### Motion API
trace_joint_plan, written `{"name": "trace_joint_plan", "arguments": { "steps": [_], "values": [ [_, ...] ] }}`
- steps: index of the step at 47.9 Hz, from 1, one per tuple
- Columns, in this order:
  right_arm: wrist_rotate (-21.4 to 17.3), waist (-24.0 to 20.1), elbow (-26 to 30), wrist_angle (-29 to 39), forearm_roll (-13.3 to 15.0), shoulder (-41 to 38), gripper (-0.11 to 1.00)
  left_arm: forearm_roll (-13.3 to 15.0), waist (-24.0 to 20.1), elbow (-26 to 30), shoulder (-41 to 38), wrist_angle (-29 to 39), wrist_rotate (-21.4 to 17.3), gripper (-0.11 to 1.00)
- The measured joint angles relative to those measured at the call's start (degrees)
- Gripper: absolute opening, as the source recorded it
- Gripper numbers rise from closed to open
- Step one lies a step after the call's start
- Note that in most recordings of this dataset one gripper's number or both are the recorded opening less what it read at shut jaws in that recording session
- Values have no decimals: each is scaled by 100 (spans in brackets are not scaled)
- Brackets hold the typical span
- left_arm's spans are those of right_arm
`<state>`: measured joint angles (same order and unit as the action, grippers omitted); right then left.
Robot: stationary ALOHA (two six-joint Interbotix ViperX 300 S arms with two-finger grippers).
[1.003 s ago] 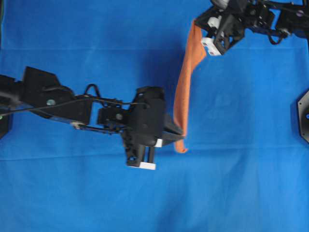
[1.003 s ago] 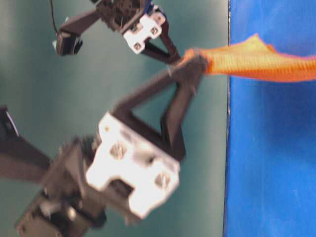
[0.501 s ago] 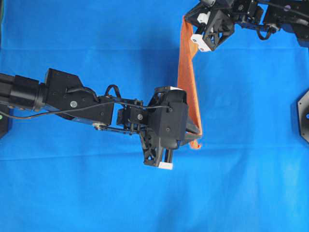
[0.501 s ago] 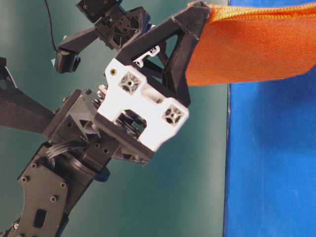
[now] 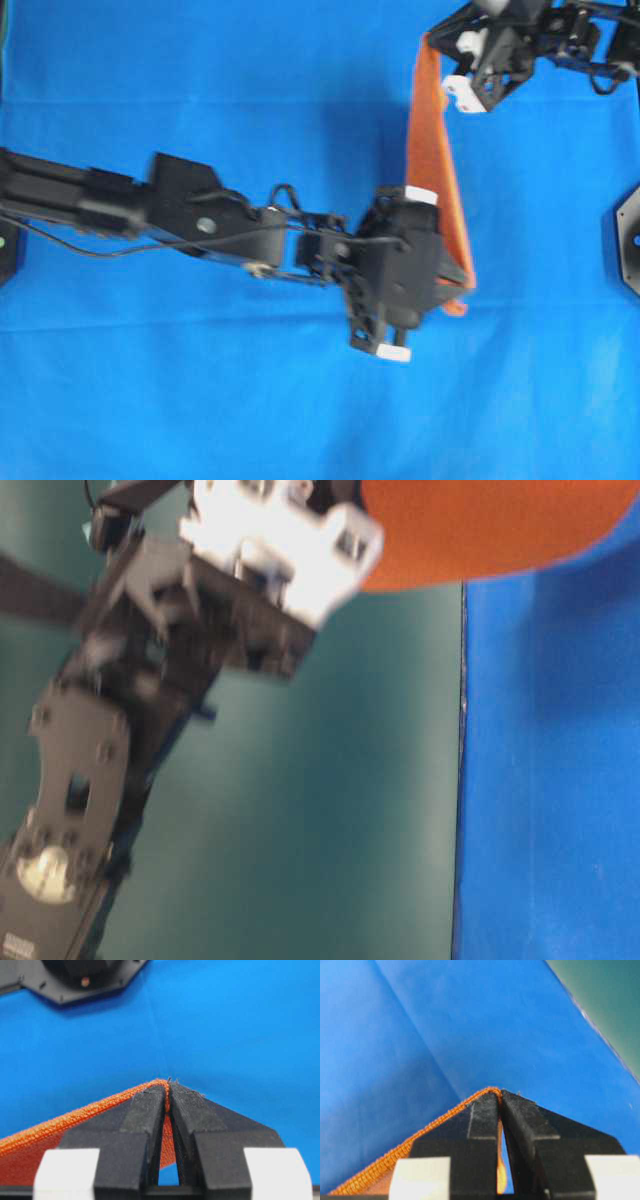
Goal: Fold the orange towel.
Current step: 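Lower the strip onto the table in a vertical orientation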
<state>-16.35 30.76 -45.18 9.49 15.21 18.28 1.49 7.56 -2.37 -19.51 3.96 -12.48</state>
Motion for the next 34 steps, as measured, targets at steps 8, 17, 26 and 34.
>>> {"name": "trace_joint_plan", "arguments": {
  "steps": [8,17,26,34],
  "values": [
    [0,114,-316,132,0,439,4,0,0,527,-404,44,-18,2],
    [26,141,-387,220,0,475,4,0,-9,659,-510,167,44,2],
    [35,132,-167,105,0,-141,4,0,-9,105,-422,211,378,2],
    [35,-26,272,-132,0,-888,4,0,0,-659,-88,211,642,2]
  ]
}}
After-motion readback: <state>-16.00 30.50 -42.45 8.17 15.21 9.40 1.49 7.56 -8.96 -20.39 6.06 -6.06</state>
